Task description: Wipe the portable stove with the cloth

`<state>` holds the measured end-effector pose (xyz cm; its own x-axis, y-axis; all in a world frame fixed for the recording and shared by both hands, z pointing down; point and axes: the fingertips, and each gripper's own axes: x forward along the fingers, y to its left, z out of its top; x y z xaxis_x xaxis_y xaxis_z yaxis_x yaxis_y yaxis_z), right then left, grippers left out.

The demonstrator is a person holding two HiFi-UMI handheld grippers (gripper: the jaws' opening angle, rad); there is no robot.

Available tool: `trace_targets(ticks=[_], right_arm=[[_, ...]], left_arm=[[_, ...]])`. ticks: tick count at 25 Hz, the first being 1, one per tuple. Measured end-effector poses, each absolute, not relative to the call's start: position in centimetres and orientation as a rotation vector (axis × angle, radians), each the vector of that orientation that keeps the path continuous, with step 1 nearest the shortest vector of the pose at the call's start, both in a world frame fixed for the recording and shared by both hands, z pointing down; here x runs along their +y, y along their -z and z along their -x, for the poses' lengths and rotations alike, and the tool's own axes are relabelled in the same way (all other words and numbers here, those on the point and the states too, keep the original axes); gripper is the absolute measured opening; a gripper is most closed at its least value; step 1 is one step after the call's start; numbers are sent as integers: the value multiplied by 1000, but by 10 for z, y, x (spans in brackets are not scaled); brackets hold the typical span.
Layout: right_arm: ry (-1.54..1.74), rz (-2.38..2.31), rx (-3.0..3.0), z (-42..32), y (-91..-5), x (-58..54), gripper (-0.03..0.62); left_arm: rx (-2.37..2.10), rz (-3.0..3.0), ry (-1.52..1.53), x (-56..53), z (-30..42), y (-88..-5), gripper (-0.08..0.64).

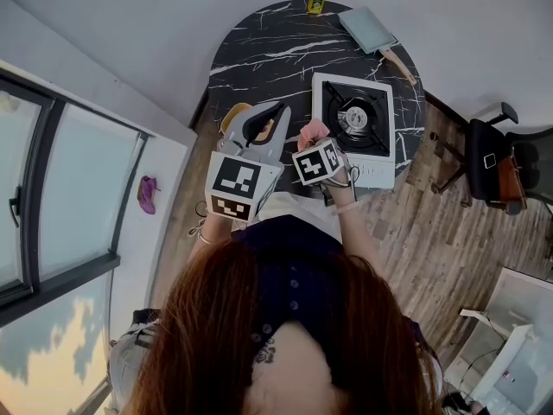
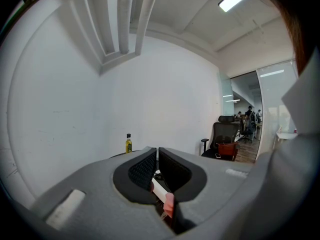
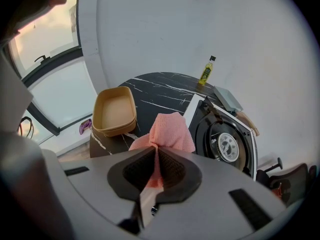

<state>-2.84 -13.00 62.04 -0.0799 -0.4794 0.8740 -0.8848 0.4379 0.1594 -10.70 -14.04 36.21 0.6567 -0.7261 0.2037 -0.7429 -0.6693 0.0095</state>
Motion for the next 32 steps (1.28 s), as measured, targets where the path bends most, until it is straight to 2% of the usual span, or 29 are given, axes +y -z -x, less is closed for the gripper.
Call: trace_targets(ticks=[32], right_arm=[[-785, -1084, -1659, 28, -625, -159, 23]], left_arm=[[-1265, -2734, -292, -162, 113, -371, 23]])
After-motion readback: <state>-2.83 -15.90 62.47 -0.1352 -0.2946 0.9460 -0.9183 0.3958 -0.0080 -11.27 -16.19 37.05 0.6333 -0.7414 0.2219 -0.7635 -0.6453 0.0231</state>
